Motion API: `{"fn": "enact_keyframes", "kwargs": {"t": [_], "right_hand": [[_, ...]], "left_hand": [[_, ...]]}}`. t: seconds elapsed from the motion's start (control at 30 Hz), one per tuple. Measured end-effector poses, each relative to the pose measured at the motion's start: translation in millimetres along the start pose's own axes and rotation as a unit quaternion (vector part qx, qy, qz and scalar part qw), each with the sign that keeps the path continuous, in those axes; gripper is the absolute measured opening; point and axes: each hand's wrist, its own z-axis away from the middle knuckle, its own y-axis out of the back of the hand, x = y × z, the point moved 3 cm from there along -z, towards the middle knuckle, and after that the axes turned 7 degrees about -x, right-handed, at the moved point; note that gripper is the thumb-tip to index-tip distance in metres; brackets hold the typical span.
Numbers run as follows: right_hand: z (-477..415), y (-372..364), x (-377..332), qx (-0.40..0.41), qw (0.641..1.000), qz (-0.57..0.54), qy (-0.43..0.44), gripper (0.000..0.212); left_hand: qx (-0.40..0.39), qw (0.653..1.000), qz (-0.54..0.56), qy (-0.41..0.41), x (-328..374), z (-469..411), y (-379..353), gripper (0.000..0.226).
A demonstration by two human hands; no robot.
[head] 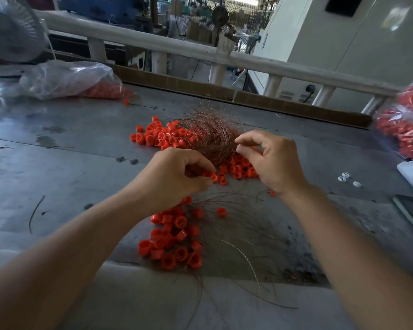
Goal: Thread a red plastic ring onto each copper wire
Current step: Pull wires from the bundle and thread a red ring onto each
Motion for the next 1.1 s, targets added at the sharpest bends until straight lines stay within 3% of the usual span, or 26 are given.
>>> {"fn": "enact_keyframes", "kwargs": {"t": [0.3,0.4,0.57,0.77,1.0,1.1], "right_hand": [[5.8,16.8,-16.3,0.024,0.999,0.013,0.026,0.019],[7.5,23.6,-15.3,0.021,0.998,-0.06,-0.01,0.022],[14.2,19.6,-16.7,-0.031,0.985,-0.164,-0.046,0.035],[17.1,11.9,-21.7,-0.031,0.984,-0.174,-0.028,0.034],[15.6,21.5,-5.8,-0.001,0.984,-0.169,-0.056,0.034],[15.5,28.8,-1.5,0.022,0.98,-0.186,-0.065,0.033]], "left_hand": [[0.037,0.999,0.012,-0.018,1.6,0.9,4.6,0.03],[0.066,0.996,0.011,-0.059,5.8,1.4,8.7,0.027],[0.043,0.992,0.037,-0.11,14.9,4.3,4.0,0.02],[0.028,0.996,-0.012,-0.08,8.8,1.2,0.1,0.036],[0.126,0.99,-0.038,-0.059,0.2,-2.0,8.4,0.028],[0.069,0.991,-0.116,-0.024,-6.9,-5.3,-1.1,0.02]]}}
